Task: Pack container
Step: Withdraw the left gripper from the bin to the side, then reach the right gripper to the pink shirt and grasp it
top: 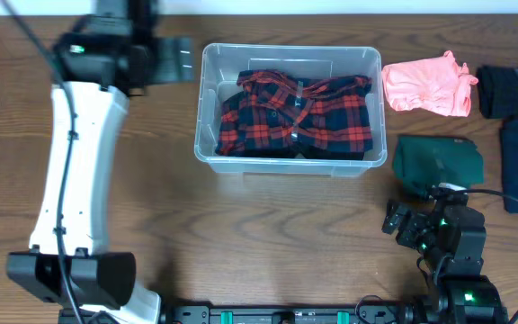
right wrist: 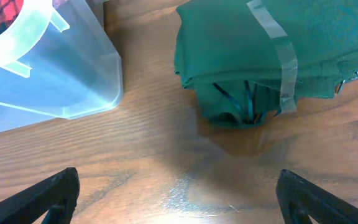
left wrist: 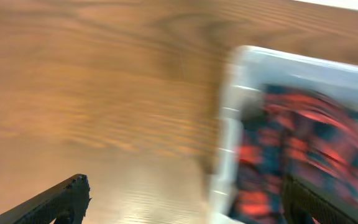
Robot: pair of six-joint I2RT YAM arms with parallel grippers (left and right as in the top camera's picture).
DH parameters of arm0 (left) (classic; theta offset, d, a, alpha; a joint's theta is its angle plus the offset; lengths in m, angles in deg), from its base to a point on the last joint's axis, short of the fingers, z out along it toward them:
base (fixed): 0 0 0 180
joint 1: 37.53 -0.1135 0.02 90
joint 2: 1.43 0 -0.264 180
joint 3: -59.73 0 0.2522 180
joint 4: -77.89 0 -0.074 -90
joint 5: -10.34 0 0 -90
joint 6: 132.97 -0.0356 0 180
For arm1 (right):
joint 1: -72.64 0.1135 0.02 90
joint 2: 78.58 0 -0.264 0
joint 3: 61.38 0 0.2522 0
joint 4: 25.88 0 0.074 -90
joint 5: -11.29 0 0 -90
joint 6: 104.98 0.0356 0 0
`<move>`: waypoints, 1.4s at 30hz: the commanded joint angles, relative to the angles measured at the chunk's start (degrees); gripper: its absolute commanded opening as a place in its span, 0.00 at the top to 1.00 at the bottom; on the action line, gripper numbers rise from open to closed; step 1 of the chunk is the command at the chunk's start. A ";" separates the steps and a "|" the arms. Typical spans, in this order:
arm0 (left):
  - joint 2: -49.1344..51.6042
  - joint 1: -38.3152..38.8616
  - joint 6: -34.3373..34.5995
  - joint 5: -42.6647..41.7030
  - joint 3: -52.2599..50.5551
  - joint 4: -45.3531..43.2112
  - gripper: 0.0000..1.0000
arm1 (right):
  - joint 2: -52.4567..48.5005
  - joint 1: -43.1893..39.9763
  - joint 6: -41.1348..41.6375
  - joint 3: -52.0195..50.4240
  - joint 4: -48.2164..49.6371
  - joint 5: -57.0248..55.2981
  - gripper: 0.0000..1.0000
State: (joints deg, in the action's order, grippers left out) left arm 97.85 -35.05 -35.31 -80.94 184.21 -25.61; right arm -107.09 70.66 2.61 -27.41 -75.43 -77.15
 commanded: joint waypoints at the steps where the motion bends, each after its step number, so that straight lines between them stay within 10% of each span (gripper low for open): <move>1: 0.28 -5.11 -0.09 0.92 0.04 0.24 0.02 | 0.00 -0.35 0.61 0.57 -0.04 0.15 0.01; 12: 0.28 -18.60 -0.07 0.90 0.04 0.22 0.02 | 0.00 -0.35 0.61 0.57 -0.04 0.15 0.01; 35: 0.28 -19.93 -0.07 0.90 0.04 0.22 0.02 | 0.00 -0.35 0.11 0.87 5.68 1.70 0.01; 42: 0.28 -19.93 -0.07 0.90 0.04 0.22 0.02 | -8.50 -0.37 -3.54 17.94 3.87 5.79 0.01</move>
State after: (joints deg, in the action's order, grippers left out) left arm 98.07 -54.79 -35.29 -80.57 184.21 -25.55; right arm -111.72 70.66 -0.15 -18.51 -70.95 -73.48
